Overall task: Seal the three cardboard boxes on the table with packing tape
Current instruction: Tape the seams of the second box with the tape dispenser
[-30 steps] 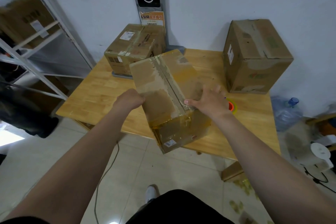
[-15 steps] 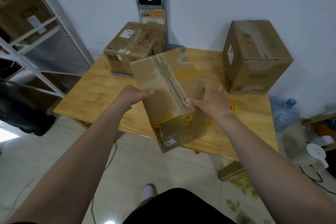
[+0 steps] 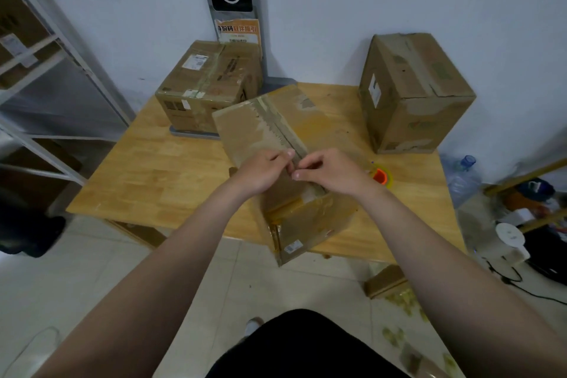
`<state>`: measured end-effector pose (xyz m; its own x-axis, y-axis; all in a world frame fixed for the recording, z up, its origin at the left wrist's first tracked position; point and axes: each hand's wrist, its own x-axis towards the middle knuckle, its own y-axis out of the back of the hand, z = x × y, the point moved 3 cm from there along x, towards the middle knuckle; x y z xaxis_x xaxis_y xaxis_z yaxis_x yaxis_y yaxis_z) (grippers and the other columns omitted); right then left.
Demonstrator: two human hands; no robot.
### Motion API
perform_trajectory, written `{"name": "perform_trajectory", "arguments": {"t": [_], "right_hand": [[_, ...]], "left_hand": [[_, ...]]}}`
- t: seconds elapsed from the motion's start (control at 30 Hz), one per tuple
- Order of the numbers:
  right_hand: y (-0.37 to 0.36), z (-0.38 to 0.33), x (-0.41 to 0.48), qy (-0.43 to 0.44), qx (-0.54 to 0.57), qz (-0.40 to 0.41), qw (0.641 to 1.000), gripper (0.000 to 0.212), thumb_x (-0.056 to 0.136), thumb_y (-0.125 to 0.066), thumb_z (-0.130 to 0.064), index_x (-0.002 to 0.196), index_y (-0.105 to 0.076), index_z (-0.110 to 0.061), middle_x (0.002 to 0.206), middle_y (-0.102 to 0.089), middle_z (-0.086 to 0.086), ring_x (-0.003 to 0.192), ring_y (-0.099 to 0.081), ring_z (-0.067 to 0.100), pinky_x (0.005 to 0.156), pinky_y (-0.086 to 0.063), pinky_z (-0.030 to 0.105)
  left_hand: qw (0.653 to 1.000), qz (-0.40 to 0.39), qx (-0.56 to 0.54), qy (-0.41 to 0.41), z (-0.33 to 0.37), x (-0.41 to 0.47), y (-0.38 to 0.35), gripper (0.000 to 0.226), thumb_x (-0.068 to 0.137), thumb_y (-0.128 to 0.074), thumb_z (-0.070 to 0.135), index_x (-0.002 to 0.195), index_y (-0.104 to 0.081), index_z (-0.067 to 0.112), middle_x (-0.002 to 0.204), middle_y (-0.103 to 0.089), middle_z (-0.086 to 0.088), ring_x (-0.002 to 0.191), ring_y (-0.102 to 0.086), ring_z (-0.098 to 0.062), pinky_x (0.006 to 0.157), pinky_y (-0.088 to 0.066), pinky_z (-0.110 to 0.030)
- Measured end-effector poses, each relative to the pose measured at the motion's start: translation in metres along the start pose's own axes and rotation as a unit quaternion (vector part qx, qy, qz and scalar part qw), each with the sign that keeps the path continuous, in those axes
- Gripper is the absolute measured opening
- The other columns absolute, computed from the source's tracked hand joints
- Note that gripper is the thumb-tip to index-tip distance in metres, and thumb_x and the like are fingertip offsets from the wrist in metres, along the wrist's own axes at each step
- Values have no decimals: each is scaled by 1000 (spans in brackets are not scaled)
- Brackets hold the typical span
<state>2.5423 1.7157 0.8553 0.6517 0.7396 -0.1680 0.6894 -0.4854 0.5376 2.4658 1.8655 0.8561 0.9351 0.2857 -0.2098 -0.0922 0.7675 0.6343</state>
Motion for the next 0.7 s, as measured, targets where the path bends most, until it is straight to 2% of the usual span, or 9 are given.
{"name": "perform_trajectory", "arguments": {"t": [0.07,0.13,0.27,0.33,0.43,0.53,0.6,0.67,0.7], "right_hand": [[1,-2,0,-6,13,28,1000,13,83,-82,-29,90,-82,-18,79,-75,-3,62,-56,-5,59,-39,11],[0,-2,1,-19,23,22,999,16,83,-82,-31,90,-81,-17,80,-74,0,63,-55,-3,58,-38,11],[3,3,2,-53,56,38,996,17,82,-82,-33,84,-78,-17,79,-74,10,71,-64,15,71,-49,32],[7,7,2,-62,58,54,995,13,84,-81,-30,85,-80,-16,81,-77,5,76,-69,14,80,-54,35],[12,12,-1,-80,33,77,993,10,86,-79,-30,84,-81,-21,78,-77,-3,77,-68,9,77,-53,34],[30,22,-4,-94,21,158,983,11,87,-78,-30,79,-80,-25,76,-73,-17,81,-66,1,72,-47,21],[49,32,-6,-114,-7,195,974,21,90,-75,-30,70,-77,-24,69,-67,-21,79,-64,4,65,-43,18],[62,41,-5,-154,-44,187,969,47,90,-75,-31,47,-58,-26,44,-49,-17,57,-50,12,51,-33,26],[65,44,-3,-182,-68,176,965,54,89,-76,-32,44,-47,-24,40,-42,-12,51,-41,15,49,-28,30]], "left_hand": [[1000,-12,7,-20,-2,4,1,50,109,-38,43,82,-70,17,91,-70,-6,83,-59,-18,75,-43,-36],[999,-27,10,-34,-2,9,0,53,109,-38,45,83,-71,13,89,-70,-10,80,-60,-19,70,-39,-35],[998,-35,12,-44,2,14,-2,50,108,-39,47,78,-67,20,76,-64,-1,74,-57,-15,64,-37,-33],[998,-39,11,-49,4,17,-4,52,107,-38,51,82,-71,20,80,-68,-3,78,-61,-19,68,-40,-34],[998,-49,-1,-26,8,20,-7,58,106,-36,57,82,-76,22,80,-65,-9,79,-62,-24,69,-40,-36],[998,-25,-32,47,8,22,-6,63,106,-34,57,77,-79,24,79,-57,-9,76,-59,-27,69,-42,-36],[996,-4,-35,78,4,22,-3,56,107,-36,54,82,-76,24,86,-63,-1,85,-61,-23,79,-48,-37],[996,-4,-28,82,-1,20,-4,47,107,-40,50,85,-73,25,87,-62,5,90,-60,-22,87,-49,-37],[997,-6,-21,80,-2,19,-5,45,107,-41,48,86,-73,25,88,-62,4,90,-60,-22,89,-50,-38]]}}
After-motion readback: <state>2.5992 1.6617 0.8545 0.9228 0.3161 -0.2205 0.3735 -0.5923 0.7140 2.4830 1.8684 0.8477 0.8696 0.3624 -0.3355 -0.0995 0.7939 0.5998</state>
